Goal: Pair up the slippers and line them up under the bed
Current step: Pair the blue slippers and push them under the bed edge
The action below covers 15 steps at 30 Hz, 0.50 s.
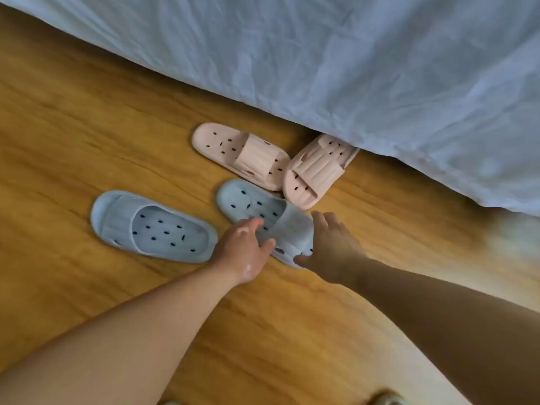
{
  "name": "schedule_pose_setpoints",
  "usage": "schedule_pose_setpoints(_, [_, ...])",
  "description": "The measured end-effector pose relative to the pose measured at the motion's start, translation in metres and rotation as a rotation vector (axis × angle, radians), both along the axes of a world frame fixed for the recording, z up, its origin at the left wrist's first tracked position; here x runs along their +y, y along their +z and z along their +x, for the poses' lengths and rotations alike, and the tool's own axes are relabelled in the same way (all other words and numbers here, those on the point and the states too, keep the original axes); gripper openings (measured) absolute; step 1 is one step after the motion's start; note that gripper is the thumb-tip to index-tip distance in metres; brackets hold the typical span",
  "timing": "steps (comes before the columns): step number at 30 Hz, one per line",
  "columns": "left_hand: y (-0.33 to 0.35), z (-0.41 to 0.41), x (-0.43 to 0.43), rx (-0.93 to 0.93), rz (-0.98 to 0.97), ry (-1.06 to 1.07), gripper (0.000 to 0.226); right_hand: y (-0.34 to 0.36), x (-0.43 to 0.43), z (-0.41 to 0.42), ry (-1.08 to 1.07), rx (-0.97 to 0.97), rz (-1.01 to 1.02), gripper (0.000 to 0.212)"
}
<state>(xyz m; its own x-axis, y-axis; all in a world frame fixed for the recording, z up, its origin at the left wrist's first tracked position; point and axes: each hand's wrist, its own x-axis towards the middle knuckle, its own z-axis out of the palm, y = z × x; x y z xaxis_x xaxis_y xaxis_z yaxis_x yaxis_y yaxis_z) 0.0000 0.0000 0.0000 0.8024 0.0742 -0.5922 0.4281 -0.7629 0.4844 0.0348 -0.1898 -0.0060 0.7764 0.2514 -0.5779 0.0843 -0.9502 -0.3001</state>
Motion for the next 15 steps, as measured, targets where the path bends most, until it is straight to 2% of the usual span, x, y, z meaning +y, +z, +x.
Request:
schedule_pose_setpoints(3, [-0.032,0.015,-0.008,-0.019,0.032,-0.085,0.054,-0.028,0.006,0.004,0.075,-0.074,-0.015,0.103])
schedule_pose_setpoints(7, [-0.054,0.017,-0.017,-0.055,0.054,-0.090,0.023,-0.049,0.006,0.001,0.167,-0.158,-0.033,0.114])
schedule_pose_setpoints(11, [-0.048,0.003,-0.040,-0.053,-0.057,0.073,0.029,-0.046,-0.001,0.004,0.275,-0.163,-0.024,0.127])
schedule_pose_setpoints(15, [-0.044,-0.020,-0.077,0.039,-0.213,0.253,0.034,-0.040,-0.024,0.014,0.495,-0.125,-0.004,0.117])
